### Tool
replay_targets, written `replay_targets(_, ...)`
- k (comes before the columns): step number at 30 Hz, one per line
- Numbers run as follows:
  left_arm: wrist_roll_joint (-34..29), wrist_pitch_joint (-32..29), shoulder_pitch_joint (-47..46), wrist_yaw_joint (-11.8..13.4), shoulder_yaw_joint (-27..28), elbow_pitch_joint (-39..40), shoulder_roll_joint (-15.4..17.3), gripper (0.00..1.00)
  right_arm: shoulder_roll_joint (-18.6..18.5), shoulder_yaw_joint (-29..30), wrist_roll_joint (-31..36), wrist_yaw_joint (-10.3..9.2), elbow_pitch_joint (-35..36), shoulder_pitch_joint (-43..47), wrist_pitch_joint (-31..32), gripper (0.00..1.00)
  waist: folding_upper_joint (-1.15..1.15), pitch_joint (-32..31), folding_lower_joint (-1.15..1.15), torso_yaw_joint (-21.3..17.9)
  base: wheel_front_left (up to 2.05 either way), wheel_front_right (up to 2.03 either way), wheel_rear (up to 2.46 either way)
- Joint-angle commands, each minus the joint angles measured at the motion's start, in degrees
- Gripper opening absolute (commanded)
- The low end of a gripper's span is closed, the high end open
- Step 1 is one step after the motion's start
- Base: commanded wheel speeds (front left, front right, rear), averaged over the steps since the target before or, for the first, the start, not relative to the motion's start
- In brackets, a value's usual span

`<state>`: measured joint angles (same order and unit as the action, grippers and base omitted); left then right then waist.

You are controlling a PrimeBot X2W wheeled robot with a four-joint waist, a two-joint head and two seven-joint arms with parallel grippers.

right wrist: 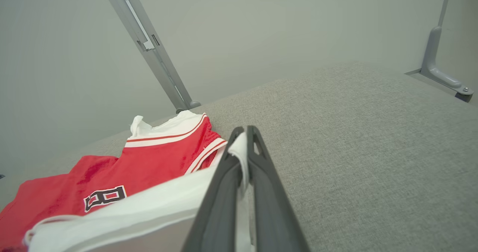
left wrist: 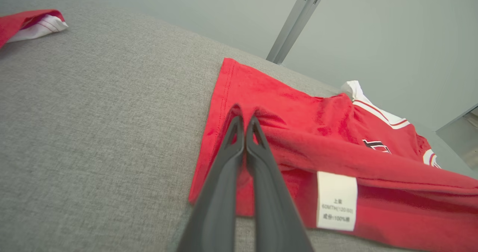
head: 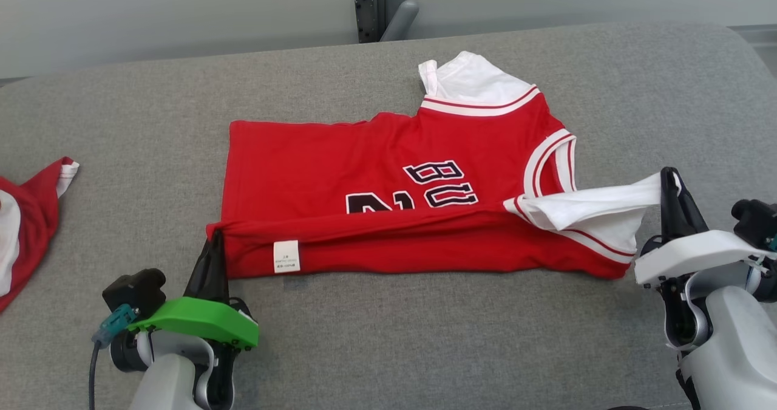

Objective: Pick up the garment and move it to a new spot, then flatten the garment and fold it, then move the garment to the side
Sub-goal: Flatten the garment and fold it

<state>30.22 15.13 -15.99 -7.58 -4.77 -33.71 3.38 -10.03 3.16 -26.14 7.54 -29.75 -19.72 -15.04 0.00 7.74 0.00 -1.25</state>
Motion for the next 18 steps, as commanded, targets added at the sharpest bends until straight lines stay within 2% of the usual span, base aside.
replay_targets(1,-0.39,0.0,-1.44,0.19,0.1,-0.35,0.17,0.0,-0.5,-0.19,0.4,-0.1,-0.63,-1.33,-0.2,0.0,0.0,1.27,0.0,0.37,0.0,0.0,0.0)
replay_targets(18,-3.23,0.0,-9.32,0.19,-0.81,-4.46,-0.3,0.0,-3.04,-4.27,4.19,-0.1,-7.79,-11.89,-0.2,0.0,0.0,8.13,0.0,2.25,0.0,0.0,0.0)
